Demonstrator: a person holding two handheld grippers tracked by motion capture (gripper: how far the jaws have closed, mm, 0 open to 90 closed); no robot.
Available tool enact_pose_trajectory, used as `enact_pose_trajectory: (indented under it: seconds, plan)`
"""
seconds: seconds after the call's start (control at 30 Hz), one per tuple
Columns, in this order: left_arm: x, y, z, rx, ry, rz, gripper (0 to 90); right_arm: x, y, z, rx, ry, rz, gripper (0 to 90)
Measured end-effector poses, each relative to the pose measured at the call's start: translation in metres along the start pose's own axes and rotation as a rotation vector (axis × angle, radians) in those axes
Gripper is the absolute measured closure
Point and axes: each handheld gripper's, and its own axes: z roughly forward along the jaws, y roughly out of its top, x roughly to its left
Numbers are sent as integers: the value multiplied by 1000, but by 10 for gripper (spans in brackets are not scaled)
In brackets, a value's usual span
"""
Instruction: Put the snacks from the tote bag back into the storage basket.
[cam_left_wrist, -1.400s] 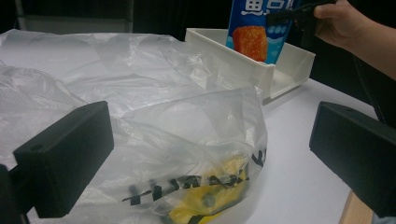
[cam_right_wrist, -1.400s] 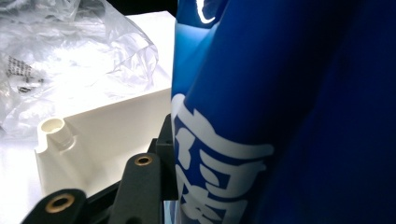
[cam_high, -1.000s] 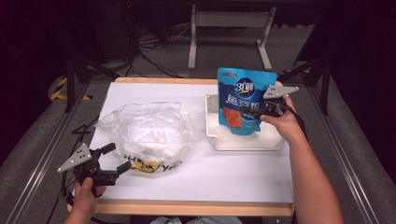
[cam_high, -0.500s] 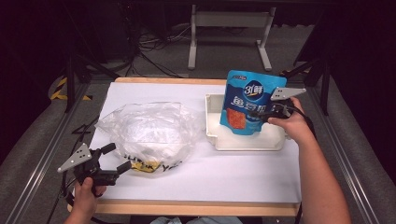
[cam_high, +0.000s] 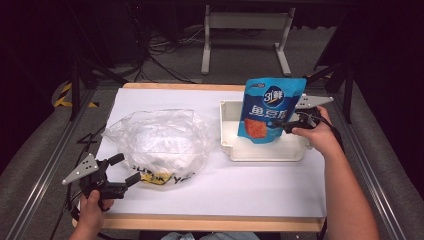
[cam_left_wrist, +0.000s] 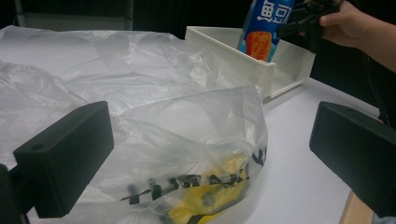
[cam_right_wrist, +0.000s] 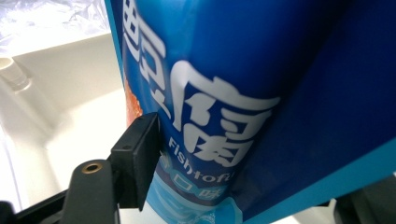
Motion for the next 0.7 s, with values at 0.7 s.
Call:
enact_pose_trajectory:
  seconds: [0.7]
  plan:
    - [1,2,5,13,-13,6,4,16,8,-36,-77,-73,91,250]
